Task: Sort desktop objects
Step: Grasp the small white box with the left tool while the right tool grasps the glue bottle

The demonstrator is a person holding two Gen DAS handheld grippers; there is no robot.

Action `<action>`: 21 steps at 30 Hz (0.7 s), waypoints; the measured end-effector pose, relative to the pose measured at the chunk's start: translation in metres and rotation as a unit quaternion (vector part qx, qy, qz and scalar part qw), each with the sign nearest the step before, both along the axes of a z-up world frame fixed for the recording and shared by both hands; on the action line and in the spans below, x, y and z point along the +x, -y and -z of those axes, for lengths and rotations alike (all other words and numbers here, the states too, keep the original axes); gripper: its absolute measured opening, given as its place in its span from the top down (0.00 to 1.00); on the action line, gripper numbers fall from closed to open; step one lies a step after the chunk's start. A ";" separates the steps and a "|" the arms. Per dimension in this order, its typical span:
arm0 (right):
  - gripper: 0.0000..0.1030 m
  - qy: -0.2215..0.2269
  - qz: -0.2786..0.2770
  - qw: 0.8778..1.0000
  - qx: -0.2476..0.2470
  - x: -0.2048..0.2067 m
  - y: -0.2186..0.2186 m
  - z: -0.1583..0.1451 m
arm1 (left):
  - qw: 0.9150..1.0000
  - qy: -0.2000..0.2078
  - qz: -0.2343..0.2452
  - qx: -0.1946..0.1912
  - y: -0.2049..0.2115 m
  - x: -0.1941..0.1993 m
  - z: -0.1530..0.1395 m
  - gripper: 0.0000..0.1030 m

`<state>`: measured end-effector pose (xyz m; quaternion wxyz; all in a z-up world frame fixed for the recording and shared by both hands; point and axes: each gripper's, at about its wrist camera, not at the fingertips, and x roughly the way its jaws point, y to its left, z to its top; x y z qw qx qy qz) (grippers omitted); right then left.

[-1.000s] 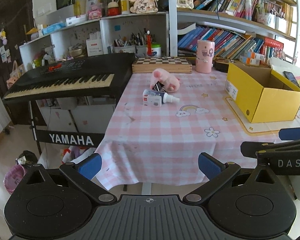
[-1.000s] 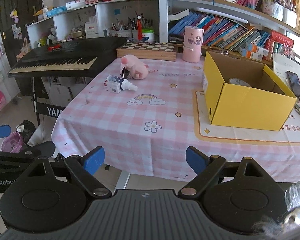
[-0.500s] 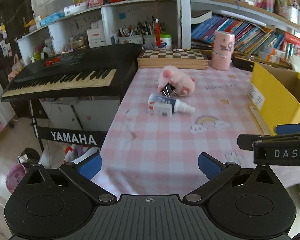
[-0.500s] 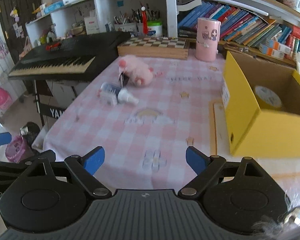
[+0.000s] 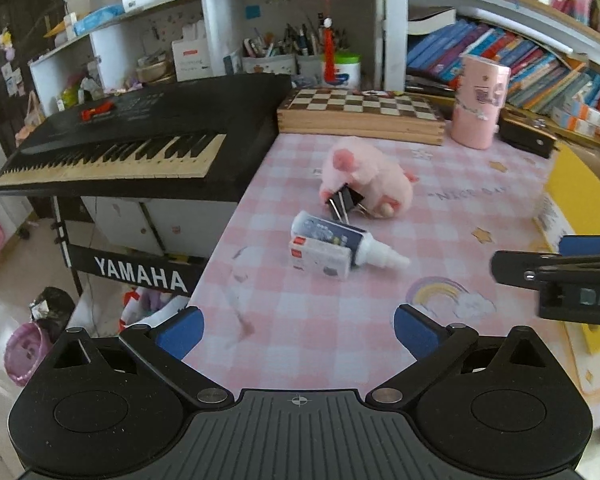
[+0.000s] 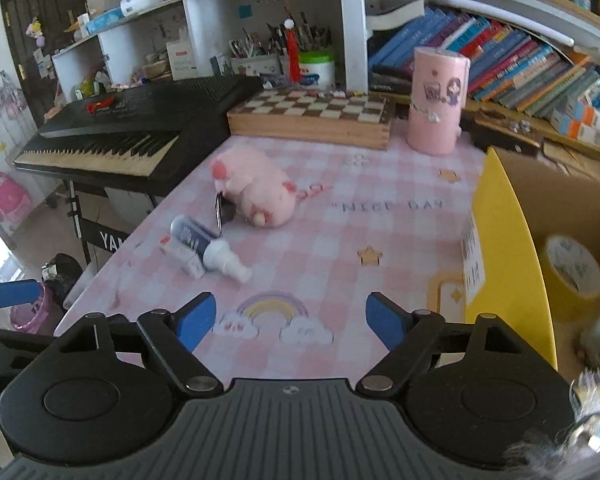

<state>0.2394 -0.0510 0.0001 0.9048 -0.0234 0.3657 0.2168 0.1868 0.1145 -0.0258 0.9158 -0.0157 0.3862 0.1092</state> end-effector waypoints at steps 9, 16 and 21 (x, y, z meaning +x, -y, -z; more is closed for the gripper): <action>0.27 -0.007 -0.015 1.000 -0.012 0.035 -0.003 0.005 | 0.999 -0.009 0.020 0.040 -0.005 0.059 0.035 0.13; 0.27 0.002 -0.034 0.999 -0.020 0.044 -0.010 0.005 | 0.996 -0.011 0.075 0.048 -0.009 0.086 0.051 0.28; 0.27 -0.004 -0.037 0.999 -0.023 0.050 -0.013 0.009 | 0.992 -0.014 0.113 0.049 -0.009 0.095 0.059 0.40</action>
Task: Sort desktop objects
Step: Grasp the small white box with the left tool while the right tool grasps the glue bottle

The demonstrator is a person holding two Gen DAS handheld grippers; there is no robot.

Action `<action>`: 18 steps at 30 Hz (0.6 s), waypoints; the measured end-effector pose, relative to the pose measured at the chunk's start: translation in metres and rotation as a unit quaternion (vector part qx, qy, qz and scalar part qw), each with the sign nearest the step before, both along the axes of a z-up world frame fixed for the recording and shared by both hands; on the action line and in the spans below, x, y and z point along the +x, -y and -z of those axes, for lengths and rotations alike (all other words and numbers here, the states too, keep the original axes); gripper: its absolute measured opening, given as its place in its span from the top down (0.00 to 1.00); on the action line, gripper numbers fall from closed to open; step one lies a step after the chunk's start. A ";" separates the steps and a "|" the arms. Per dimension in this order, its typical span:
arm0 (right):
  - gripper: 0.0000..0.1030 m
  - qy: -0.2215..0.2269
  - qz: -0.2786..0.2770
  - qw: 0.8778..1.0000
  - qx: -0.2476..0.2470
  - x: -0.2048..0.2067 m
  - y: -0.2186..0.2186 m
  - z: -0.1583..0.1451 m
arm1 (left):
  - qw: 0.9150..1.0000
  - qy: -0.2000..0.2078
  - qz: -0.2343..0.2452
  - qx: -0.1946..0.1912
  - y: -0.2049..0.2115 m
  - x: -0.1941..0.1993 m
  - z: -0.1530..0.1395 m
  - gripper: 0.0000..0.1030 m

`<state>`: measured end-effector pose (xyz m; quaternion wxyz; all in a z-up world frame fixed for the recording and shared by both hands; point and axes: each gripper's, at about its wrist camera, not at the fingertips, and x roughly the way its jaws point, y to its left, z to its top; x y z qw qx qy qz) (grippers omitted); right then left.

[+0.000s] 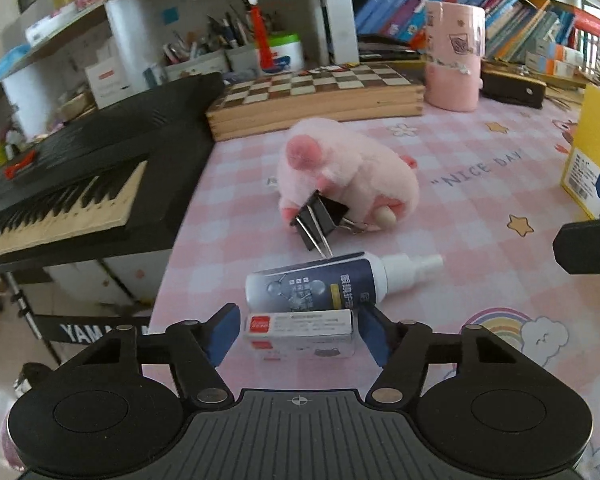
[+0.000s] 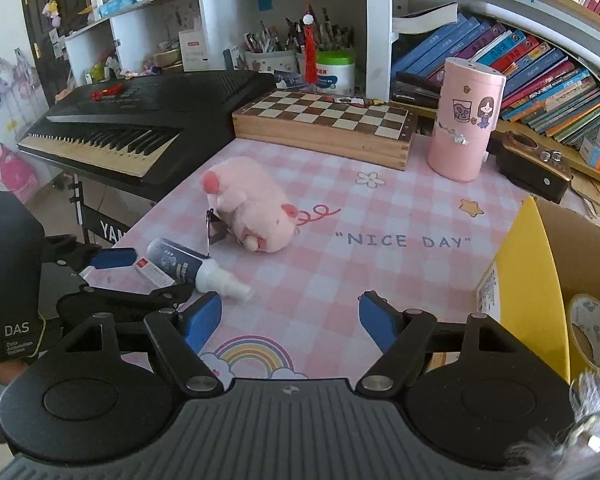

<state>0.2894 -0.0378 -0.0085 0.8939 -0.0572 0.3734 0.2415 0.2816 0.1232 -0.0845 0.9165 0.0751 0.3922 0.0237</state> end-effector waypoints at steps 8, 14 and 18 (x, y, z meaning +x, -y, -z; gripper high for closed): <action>0.27 -0.014 -0.035 0.999 0.002 0.014 -0.017 0.005 | 0.999 -0.003 -0.024 -0.047 -0.013 -0.012 0.001 0.48; 0.28 -0.022 -0.137 0.990 -0.020 0.030 -0.057 0.014 | 0.989 0.016 -0.095 -0.109 -0.035 -0.052 -0.025 0.48; 0.44 0.022 -0.291 0.952 -0.095 0.036 -0.095 0.021 | 0.977 0.039 -0.151 -0.148 -0.045 -0.085 -0.040 0.48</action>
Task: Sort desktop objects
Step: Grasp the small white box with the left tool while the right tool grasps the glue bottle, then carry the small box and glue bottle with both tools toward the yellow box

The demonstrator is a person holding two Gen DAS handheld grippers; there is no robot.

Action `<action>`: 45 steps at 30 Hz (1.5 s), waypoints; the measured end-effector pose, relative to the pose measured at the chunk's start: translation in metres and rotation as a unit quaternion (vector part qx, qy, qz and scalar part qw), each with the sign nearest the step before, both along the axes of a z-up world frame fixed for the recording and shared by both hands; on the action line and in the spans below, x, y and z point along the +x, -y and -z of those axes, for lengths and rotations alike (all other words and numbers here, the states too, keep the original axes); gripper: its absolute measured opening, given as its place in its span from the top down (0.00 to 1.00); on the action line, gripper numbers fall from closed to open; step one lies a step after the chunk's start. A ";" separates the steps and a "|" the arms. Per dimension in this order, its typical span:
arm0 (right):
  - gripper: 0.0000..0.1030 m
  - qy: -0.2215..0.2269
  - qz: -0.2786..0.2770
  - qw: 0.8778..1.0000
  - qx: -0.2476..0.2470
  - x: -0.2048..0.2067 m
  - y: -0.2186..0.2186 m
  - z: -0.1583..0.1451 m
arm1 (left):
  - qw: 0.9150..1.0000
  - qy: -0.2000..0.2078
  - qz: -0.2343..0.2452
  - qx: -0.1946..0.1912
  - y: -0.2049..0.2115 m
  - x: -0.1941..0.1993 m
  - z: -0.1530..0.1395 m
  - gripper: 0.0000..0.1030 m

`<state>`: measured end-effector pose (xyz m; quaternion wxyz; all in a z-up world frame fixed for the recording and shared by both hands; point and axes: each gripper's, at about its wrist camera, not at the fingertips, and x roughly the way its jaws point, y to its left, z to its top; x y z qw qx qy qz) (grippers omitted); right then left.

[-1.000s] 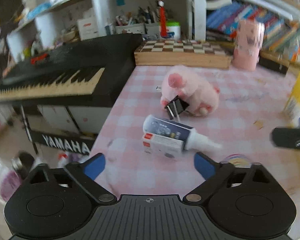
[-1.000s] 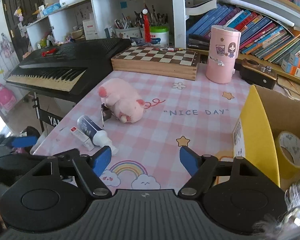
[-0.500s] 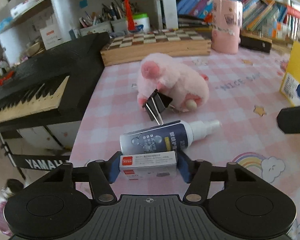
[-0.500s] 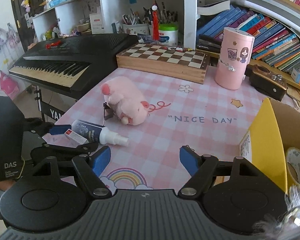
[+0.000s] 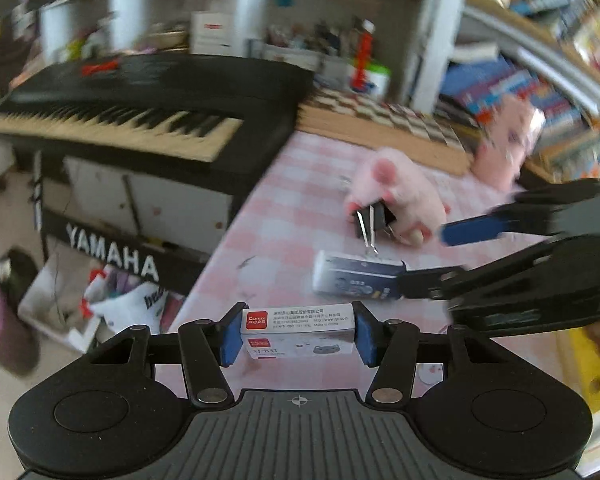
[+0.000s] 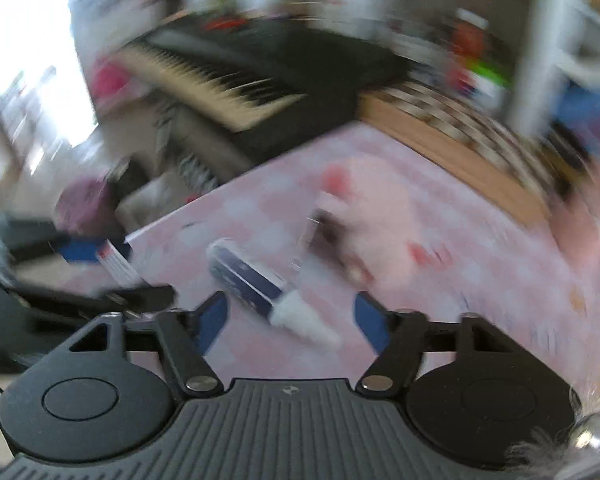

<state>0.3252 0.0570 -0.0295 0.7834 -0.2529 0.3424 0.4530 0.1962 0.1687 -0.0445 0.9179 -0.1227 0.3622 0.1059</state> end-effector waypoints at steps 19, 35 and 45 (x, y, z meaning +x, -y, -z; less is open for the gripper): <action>0.70 -0.072 -0.042 0.994 -0.073 0.014 -0.037 0.036 | 0.997 0.053 -0.057 -0.013 -0.013 -0.058 -0.038 0.48; 0.71 -0.058 0.154 0.985 0.058 -0.030 0.031 -0.016 | 0.997 0.080 0.018 -0.006 0.003 -0.043 -0.052 0.48; 0.71 -0.040 0.241 0.964 0.105 -0.103 0.064 -0.065 | 0.990 0.092 0.103 -0.020 0.009 -0.060 -0.076 0.48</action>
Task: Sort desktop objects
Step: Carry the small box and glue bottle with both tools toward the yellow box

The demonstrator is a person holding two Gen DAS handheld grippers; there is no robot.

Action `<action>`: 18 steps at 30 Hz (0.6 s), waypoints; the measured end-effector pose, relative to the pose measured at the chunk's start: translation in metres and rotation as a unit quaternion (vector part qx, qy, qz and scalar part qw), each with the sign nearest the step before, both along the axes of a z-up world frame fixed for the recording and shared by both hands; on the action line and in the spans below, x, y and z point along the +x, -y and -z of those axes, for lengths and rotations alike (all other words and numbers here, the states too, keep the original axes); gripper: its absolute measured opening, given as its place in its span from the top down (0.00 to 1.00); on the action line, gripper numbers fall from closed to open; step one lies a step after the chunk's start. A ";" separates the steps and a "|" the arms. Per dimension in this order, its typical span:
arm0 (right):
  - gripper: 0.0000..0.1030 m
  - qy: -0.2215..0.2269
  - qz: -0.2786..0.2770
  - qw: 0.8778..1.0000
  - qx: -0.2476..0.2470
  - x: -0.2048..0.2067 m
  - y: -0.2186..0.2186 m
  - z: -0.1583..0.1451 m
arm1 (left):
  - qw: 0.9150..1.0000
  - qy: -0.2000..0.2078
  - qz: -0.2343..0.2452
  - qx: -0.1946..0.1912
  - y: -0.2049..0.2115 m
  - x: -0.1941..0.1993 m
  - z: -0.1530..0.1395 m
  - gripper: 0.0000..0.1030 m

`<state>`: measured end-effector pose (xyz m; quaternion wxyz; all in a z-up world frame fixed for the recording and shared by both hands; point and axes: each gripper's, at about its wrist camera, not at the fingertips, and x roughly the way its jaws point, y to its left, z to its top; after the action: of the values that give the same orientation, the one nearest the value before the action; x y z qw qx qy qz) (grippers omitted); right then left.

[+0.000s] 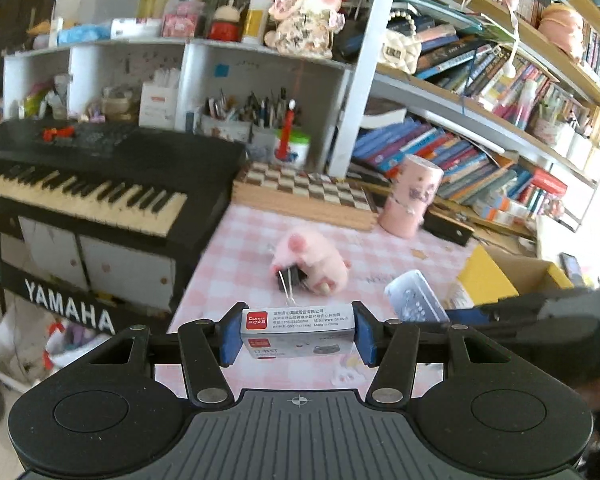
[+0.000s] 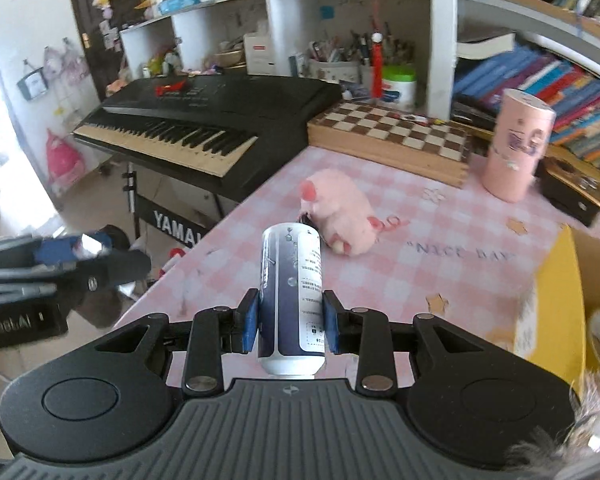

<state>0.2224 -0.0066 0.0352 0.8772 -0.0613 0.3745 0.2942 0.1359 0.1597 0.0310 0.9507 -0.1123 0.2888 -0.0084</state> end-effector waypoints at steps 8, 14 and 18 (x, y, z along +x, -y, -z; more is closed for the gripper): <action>0.71 0.015 0.055 0.998 0.018 -0.068 0.012 -0.012 | 0.997 0.059 0.029 0.044 0.010 -0.056 -0.014 0.48; 0.71 0.005 0.107 0.994 0.015 -0.115 0.023 -0.004 | 0.996 0.042 0.072 0.039 0.013 -0.082 -0.007 0.48; 0.71 -0.003 0.127 0.992 0.006 -0.146 0.028 0.003 | 0.994 0.035 0.094 0.037 0.019 -0.104 -0.002 0.48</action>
<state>0.0764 -0.0345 0.0325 0.9068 -0.0067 0.3800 0.1825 0.0315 0.1411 0.0330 0.9588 -0.0490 0.2646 -0.0906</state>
